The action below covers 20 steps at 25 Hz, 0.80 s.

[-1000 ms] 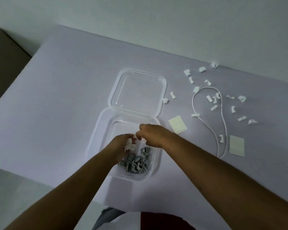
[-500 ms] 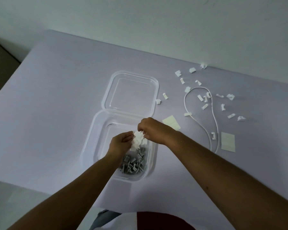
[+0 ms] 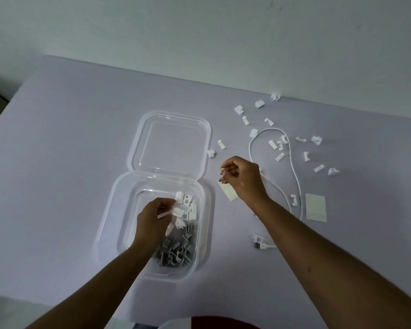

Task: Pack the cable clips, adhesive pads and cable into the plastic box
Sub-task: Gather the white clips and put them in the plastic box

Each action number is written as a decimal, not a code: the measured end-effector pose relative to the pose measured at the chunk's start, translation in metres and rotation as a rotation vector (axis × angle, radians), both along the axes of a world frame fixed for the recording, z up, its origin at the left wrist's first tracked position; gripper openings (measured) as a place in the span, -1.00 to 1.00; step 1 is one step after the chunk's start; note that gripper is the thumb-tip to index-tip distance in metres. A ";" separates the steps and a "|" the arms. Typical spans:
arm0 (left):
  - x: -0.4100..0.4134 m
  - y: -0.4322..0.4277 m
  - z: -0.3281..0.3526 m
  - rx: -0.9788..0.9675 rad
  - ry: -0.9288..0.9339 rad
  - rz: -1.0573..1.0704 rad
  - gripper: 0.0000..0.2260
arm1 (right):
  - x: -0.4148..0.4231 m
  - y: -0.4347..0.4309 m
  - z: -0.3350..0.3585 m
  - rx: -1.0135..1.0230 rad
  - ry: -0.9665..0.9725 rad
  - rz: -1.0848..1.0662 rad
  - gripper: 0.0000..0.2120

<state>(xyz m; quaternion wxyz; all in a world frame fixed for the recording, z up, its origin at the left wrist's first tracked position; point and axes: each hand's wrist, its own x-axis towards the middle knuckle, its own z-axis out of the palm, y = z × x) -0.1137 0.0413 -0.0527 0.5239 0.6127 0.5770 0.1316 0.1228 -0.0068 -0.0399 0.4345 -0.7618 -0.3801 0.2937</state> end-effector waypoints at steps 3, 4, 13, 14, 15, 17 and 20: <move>0.020 0.010 0.021 0.220 -0.068 -0.010 -0.78 | 0.025 -0.001 -0.011 -0.052 0.020 -0.124 -0.89; 0.032 0.017 0.030 0.343 -0.073 -0.094 -0.81 | 0.033 -0.001 -0.014 -0.067 0.011 -0.137 -0.89; 0.177 0.089 0.024 0.851 0.552 -0.952 -0.60 | 0.123 0.029 -0.023 -0.186 -0.289 -0.243 -0.91; 0.182 0.094 0.020 0.876 0.655 -1.038 -0.55 | 0.132 0.034 -0.023 -0.189 -0.309 -0.227 -0.90; 0.185 0.097 0.015 0.873 0.720 -1.097 -0.52 | 0.140 0.040 -0.024 -0.193 -0.341 -0.217 -0.88; 0.188 0.102 0.007 0.860 0.764 -1.157 -0.53 | 0.149 0.051 -0.027 -0.201 -0.395 -0.198 -0.84; 0.191 0.107 0.001 0.922 0.703 -1.155 -0.57 | 0.150 0.068 -0.035 -0.254 -0.419 -0.151 -0.75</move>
